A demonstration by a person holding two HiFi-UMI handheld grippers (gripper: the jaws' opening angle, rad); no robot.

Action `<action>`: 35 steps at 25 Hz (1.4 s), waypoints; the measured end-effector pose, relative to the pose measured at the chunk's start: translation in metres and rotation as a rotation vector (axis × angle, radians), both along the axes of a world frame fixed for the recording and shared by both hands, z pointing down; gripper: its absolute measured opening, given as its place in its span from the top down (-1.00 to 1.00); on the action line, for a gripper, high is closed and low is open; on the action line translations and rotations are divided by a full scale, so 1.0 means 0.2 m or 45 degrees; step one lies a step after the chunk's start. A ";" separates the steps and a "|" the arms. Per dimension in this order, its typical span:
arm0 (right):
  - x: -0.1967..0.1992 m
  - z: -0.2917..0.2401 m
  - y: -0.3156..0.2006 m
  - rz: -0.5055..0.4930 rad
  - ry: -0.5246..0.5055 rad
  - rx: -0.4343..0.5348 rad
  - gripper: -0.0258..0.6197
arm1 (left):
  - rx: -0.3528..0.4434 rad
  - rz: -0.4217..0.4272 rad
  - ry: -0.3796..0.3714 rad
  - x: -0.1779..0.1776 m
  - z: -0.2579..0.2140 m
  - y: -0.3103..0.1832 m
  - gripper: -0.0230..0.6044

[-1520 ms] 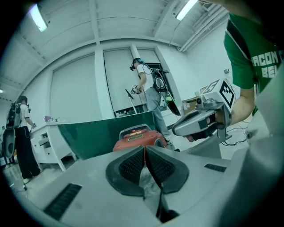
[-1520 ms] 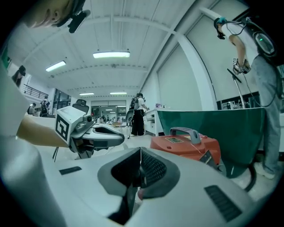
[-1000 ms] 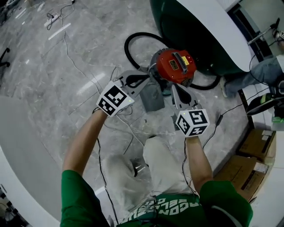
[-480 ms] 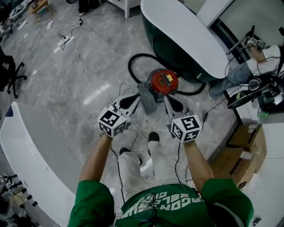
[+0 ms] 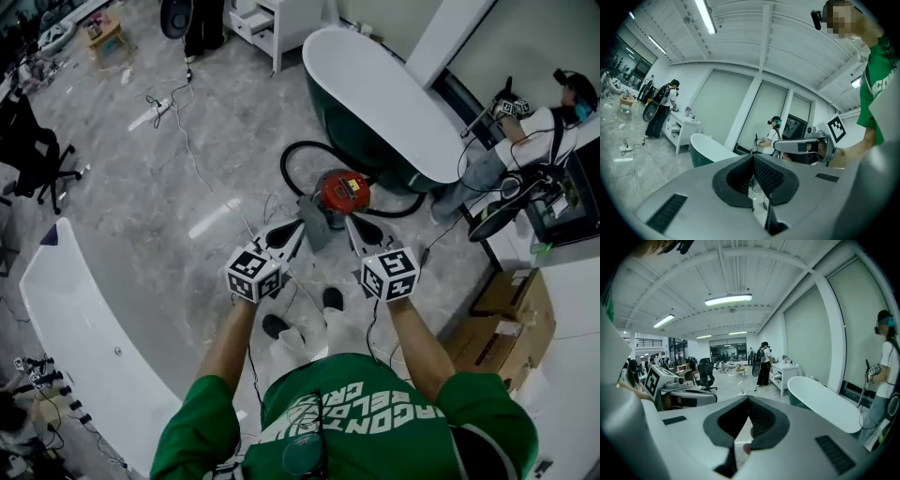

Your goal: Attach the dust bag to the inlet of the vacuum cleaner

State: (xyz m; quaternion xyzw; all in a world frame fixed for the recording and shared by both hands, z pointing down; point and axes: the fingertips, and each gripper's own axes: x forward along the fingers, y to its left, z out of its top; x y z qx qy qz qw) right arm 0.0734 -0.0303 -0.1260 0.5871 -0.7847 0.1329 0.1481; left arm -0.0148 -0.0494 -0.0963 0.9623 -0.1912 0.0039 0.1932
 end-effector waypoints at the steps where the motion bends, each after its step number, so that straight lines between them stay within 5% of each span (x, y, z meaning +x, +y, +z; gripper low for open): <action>1: 0.01 -0.03 0.01 -0.006 0.003 0.009 0.90 | 0.006 -0.005 0.000 0.02 -0.02 0.02 0.92; 14: 0.59 -0.08 0.03 -0.109 0.003 0.043 0.90 | 0.028 -0.111 -0.063 0.57 -0.14 0.11 0.92; 26: 1.15 -0.14 0.02 -0.250 -0.122 0.104 0.90 | 0.018 -0.421 -0.103 1.14 -0.20 0.05 0.92; 35: 1.38 -0.11 0.03 -0.230 -0.211 0.091 0.90 | 0.021 -0.460 -0.179 1.29 -0.19 0.06 0.92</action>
